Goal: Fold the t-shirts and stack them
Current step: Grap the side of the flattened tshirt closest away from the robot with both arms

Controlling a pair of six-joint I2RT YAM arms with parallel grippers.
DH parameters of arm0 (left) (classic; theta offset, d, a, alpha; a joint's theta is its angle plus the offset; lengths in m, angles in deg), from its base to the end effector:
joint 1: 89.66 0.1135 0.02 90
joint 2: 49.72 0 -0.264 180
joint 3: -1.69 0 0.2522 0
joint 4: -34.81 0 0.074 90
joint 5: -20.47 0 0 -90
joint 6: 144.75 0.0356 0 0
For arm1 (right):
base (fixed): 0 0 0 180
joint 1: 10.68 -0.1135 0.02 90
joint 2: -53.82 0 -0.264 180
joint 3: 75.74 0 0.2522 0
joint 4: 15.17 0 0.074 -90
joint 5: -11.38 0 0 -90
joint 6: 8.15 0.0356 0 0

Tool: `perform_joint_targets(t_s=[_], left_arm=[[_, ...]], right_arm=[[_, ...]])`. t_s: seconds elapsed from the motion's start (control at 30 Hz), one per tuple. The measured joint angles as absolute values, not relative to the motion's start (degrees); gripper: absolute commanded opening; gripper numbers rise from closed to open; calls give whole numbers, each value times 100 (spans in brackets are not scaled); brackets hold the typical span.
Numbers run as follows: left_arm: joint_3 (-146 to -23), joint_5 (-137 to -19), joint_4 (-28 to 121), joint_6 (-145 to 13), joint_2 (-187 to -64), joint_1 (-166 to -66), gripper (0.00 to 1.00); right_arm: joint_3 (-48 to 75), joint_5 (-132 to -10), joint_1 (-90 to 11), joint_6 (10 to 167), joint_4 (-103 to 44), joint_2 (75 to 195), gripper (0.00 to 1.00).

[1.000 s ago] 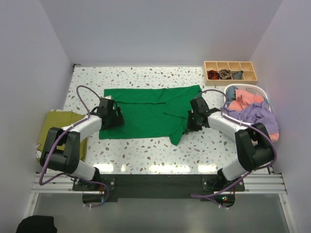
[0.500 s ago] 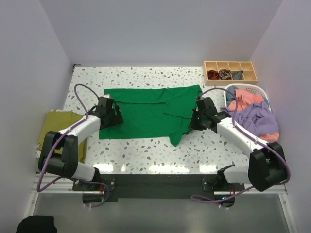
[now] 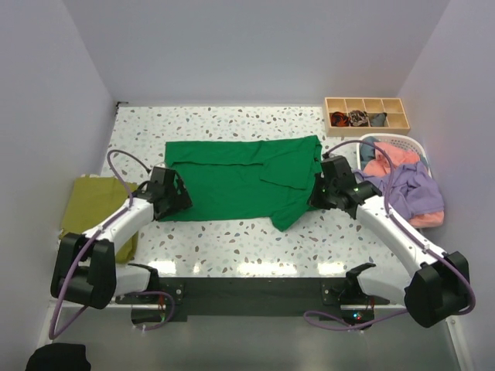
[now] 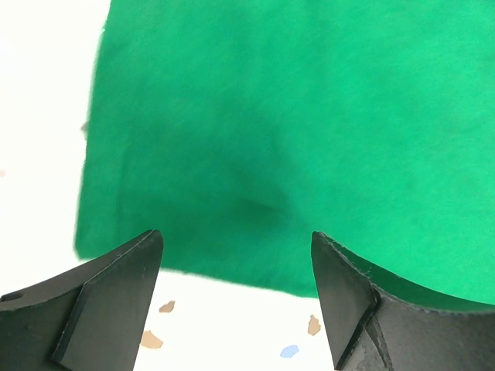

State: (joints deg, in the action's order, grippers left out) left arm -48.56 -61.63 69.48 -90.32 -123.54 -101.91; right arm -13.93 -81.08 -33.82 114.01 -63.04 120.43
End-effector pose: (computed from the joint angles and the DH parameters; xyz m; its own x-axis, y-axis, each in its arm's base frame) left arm 0.2308 -0.0451 0.1733 -0.7570 -0.4252 -0.4961 -0.3699 0.9048 -0.2111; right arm 0.2148 0.0901 0.2476 -0.8152 0.2299 -0.5315 0.0771 0.9527 0.2939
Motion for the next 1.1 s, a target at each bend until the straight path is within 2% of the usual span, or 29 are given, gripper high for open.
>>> perform_joint_targets(t_s=[0.37, 0.73, 0.83, 0.93, 0.97, 1.03, 1.07, 1.1], left_arm=[[-4771, -5122, 7669, -9893, -11832, -10143, 84], [-4290, -5448, 7426, -9878, -11902, -9271, 83], [-4286, -5546, 7315, -9865, -11904, -9266, 75], [-4257, -5623, 7184, -9845, -11917, -9266, 55], [-4251, -5640, 7142, -9843, -11933, -9266, 42], [-4242, -5688, 7044, -9836, -11976, -9266, 28], [-4236, -5717, 6994, -9823, -12011, -9266, 16], [-4236, -5745, 6917, -9795, -12048, -9266, 12]], right_arm=[[-1257, -8222, -3382, 11392, -6542, 11893, 0], [-1257, -8261, -3382, 11375, -6542, 11908, 0], [-1249, -8276, -3382, 11375, -6547, 11917, 0], [-1224, -8370, -3382, 11373, -6566, 11923, 0], [-1209, -8381, -3382, 11373, -6577, 11923, 0], [-1168, -8438, -3382, 11373, -6606, 11921, 0], [-1139, -8490, -3382, 11370, -6634, 11917, 0], [-1111, -8528, -3382, 11370, -6663, 11904, 0]])
